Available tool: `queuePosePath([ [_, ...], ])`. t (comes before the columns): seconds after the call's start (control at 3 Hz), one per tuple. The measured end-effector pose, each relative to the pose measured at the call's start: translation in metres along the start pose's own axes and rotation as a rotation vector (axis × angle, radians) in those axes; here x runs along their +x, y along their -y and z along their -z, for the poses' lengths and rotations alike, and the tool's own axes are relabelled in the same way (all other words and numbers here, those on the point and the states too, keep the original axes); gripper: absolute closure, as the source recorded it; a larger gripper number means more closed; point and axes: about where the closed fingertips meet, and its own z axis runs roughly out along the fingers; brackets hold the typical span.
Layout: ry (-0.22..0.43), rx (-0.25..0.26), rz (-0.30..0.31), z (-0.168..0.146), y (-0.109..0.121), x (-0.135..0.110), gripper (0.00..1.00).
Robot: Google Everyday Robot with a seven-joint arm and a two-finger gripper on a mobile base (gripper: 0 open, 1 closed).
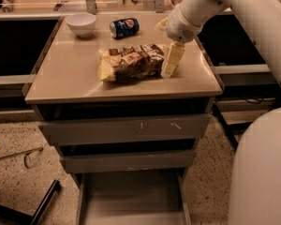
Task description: Place brown chip bag into bottom drawer
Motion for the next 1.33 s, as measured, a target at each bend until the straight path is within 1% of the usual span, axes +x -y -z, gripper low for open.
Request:
queuePosePath([
  [0.33, 0.007, -0.028, 0.022, -0.017, 0.005, -0.007, 0.00],
  [1.0, 0.013, -0.082, 0.027, -0.045, 0.009, -0.006, 0.00],
  [1.33, 0.015, -0.104, 0.026, -0.055, 0.011, -0.005, 0.00],
])
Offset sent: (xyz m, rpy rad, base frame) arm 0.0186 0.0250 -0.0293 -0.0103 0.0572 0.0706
